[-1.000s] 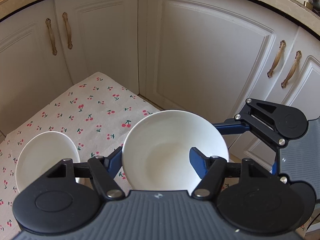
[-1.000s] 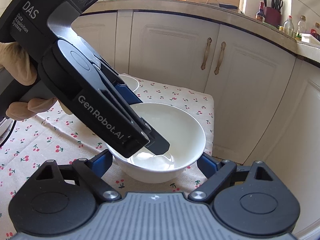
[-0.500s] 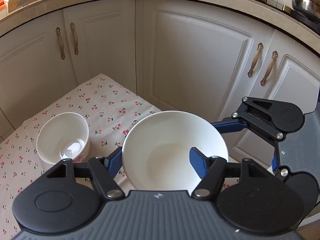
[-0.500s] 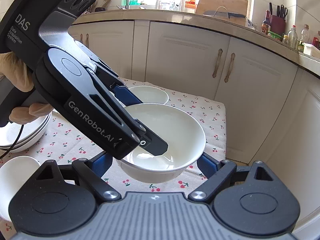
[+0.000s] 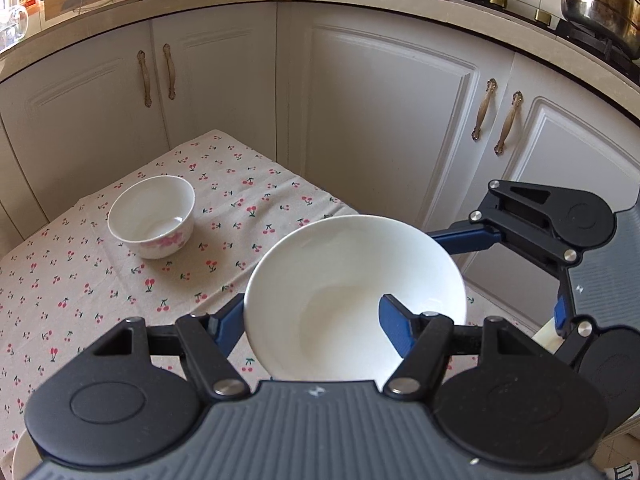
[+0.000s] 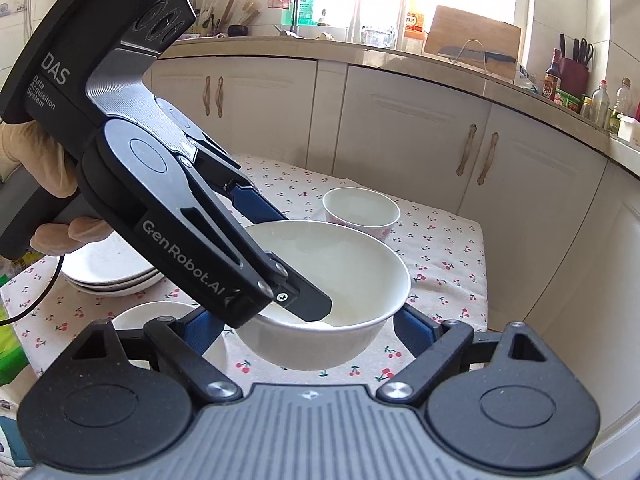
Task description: Organize plates and bowls
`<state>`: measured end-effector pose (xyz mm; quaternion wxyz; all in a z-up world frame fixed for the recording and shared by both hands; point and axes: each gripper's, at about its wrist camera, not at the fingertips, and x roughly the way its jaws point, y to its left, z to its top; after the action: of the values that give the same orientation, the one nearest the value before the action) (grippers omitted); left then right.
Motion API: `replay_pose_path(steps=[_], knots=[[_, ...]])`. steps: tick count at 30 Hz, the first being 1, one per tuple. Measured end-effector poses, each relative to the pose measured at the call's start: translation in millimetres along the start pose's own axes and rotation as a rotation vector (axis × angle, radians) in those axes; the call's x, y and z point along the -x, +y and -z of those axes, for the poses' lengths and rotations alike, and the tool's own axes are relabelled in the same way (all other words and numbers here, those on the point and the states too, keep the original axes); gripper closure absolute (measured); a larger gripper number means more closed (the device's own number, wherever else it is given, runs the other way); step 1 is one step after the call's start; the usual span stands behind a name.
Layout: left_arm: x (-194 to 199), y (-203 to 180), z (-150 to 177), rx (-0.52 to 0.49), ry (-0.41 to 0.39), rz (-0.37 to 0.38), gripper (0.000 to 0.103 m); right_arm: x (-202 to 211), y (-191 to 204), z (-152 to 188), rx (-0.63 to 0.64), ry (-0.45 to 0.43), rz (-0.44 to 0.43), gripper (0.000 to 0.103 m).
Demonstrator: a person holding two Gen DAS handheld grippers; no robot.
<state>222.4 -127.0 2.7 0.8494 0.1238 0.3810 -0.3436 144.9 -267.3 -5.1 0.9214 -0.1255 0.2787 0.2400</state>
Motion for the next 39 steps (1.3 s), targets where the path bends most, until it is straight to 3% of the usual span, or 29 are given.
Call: replay_pose_path(steps=[18, 39], knots=[[35, 2, 52, 0.038, 0.018, -0.037, 0.033, 13, 56, 11, 0.033, 0.003, -0.070, 0.009], [32, 4, 78, 0.043, 0.073, -0.048, 0.033, -8, 74, 31, 0.002, 0.072, -0.131, 0.009]])
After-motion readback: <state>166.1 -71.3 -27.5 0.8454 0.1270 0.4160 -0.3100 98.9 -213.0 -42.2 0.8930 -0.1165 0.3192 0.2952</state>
